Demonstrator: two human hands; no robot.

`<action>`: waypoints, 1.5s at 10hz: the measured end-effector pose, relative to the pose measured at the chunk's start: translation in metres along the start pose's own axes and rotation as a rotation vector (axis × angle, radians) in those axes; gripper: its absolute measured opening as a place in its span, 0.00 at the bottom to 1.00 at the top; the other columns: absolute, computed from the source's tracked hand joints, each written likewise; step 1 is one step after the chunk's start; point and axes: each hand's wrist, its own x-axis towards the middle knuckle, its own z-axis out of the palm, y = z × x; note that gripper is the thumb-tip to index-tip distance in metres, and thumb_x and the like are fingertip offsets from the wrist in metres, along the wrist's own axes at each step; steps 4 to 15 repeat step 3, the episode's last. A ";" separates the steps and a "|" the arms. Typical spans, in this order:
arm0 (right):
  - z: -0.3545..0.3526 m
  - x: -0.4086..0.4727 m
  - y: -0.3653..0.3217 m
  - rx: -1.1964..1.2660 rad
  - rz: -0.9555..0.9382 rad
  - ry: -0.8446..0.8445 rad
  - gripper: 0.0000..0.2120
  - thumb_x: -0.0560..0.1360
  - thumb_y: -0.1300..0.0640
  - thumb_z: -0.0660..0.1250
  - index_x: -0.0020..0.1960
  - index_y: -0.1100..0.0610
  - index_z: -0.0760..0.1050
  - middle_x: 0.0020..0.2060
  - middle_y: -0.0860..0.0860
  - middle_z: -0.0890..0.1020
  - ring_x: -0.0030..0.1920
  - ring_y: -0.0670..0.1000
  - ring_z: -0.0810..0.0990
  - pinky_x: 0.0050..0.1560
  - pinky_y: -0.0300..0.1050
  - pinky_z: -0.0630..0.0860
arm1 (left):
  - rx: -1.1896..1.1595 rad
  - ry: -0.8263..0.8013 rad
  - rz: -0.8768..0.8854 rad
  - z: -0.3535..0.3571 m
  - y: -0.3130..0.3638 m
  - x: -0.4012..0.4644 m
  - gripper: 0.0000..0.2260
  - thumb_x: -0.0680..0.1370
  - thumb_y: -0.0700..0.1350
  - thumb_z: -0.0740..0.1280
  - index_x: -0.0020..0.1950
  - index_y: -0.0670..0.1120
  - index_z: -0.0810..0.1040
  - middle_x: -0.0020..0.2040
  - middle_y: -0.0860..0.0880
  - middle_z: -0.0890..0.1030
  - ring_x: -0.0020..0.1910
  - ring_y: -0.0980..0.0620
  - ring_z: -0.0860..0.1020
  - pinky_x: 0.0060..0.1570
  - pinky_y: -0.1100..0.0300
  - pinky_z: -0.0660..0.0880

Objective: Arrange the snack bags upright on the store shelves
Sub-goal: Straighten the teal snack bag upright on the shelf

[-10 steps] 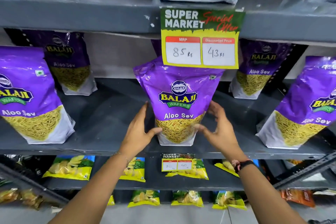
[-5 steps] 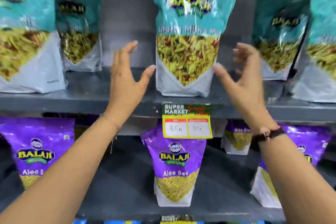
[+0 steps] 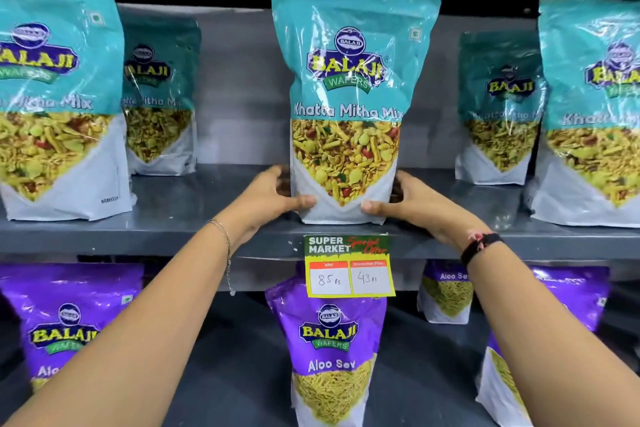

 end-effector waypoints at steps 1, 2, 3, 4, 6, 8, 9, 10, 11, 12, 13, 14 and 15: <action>-0.002 -0.005 -0.002 -0.004 0.010 0.011 0.36 0.59 0.49 0.74 0.64 0.55 0.65 0.61 0.51 0.77 0.59 0.49 0.75 0.65 0.48 0.70 | 0.016 0.002 0.014 -0.001 0.002 -0.005 0.25 0.67 0.36 0.71 0.61 0.42 0.67 0.60 0.41 0.75 0.57 0.46 0.74 0.58 0.55 0.71; 0.000 -0.007 0.000 0.017 0.008 0.002 0.39 0.55 0.46 0.73 0.63 0.55 0.65 0.61 0.51 0.77 0.59 0.49 0.76 0.63 0.48 0.71 | 0.009 -0.016 0.016 -0.001 0.001 -0.008 0.25 0.67 0.36 0.71 0.62 0.42 0.66 0.61 0.42 0.74 0.57 0.47 0.74 0.58 0.56 0.70; 0.003 -0.011 -0.002 0.021 0.015 0.025 0.40 0.55 0.47 0.74 0.64 0.55 0.64 0.61 0.51 0.75 0.61 0.50 0.74 0.64 0.48 0.71 | 0.018 -0.031 0.020 0.001 0.004 -0.014 0.26 0.69 0.36 0.69 0.64 0.42 0.64 0.64 0.42 0.73 0.57 0.49 0.72 0.58 0.57 0.69; 0.003 -0.011 -0.002 0.021 0.015 0.025 0.40 0.55 0.47 0.74 0.64 0.55 0.64 0.61 0.51 0.75 0.61 0.50 0.74 0.64 0.48 0.71 | 0.018 -0.031 0.020 0.001 0.004 -0.014 0.26 0.69 0.36 0.69 0.64 0.42 0.64 0.64 0.42 0.73 0.57 0.49 0.72 0.58 0.57 0.69; 0.003 -0.011 -0.002 0.021 0.015 0.025 0.40 0.55 0.47 0.74 0.64 0.55 0.64 0.61 0.51 0.75 0.61 0.50 0.74 0.64 0.48 0.71 | 0.018 -0.031 0.020 0.001 0.004 -0.014 0.26 0.69 0.36 0.69 0.64 0.42 0.64 0.64 0.42 0.73 0.57 0.49 0.72 0.58 0.57 0.69; 0.003 -0.011 -0.002 0.021 0.015 0.025 0.40 0.55 0.47 0.74 0.64 0.55 0.64 0.61 0.51 0.75 0.61 0.50 0.74 0.64 0.48 0.71 | 0.018 -0.031 0.020 0.001 0.004 -0.014 0.26 0.69 0.36 0.69 0.64 0.42 0.64 0.64 0.42 0.73 0.57 0.49 0.72 0.58 0.57 0.69; 0.003 -0.011 -0.002 0.021 0.015 0.025 0.40 0.55 0.47 0.74 0.64 0.55 0.64 0.61 0.51 0.75 0.61 0.50 0.74 0.64 0.48 0.71 | 0.018 -0.031 0.020 0.001 0.004 -0.014 0.26 0.69 0.36 0.69 0.64 0.42 0.64 0.64 0.42 0.73 0.57 0.49 0.72 0.58 0.57 0.69; 0.003 -0.011 -0.002 0.021 0.015 0.025 0.40 0.55 0.47 0.74 0.64 0.55 0.64 0.61 0.51 0.75 0.61 0.50 0.74 0.64 0.48 0.71 | 0.018 -0.031 0.020 0.001 0.004 -0.014 0.26 0.69 0.36 0.69 0.64 0.42 0.64 0.64 0.42 0.73 0.57 0.49 0.72 0.58 0.57 0.69; 0.003 -0.011 -0.002 0.021 0.015 0.025 0.40 0.55 0.47 0.74 0.64 0.55 0.64 0.61 0.51 0.75 0.61 0.50 0.74 0.64 0.48 0.71 | 0.018 -0.031 0.020 0.001 0.004 -0.014 0.26 0.69 0.36 0.69 0.64 0.42 0.64 0.64 0.42 0.73 0.57 0.49 0.72 0.58 0.57 0.69; 0.003 -0.011 -0.002 0.021 0.015 0.025 0.40 0.55 0.47 0.74 0.64 0.55 0.64 0.61 0.51 0.75 0.61 0.50 0.74 0.64 0.48 0.71 | 0.018 -0.031 0.020 0.001 0.004 -0.014 0.26 0.69 0.36 0.69 0.64 0.42 0.64 0.64 0.42 0.73 0.57 0.49 0.72 0.58 0.57 0.69; 0.003 -0.011 -0.002 0.021 0.015 0.025 0.40 0.55 0.47 0.74 0.64 0.55 0.64 0.61 0.51 0.75 0.61 0.50 0.74 0.64 0.48 0.71 | 0.018 -0.031 0.020 0.001 0.004 -0.014 0.26 0.69 0.36 0.69 0.64 0.42 0.64 0.64 0.42 0.73 0.57 0.49 0.72 0.58 0.57 0.69; 0.003 -0.011 -0.002 0.021 0.015 0.025 0.40 0.55 0.47 0.74 0.64 0.55 0.64 0.61 0.51 0.75 0.61 0.50 0.74 0.64 0.48 0.71 | 0.018 -0.031 0.020 0.001 0.004 -0.014 0.26 0.69 0.36 0.69 0.64 0.42 0.64 0.64 0.42 0.73 0.57 0.49 0.72 0.58 0.57 0.69; 0.003 -0.011 -0.002 0.021 0.015 0.025 0.40 0.55 0.47 0.74 0.64 0.55 0.64 0.61 0.51 0.75 0.61 0.50 0.74 0.64 0.48 0.71 | 0.018 -0.031 0.020 0.001 0.004 -0.014 0.26 0.69 0.36 0.69 0.64 0.42 0.64 0.64 0.42 0.73 0.57 0.49 0.72 0.58 0.57 0.69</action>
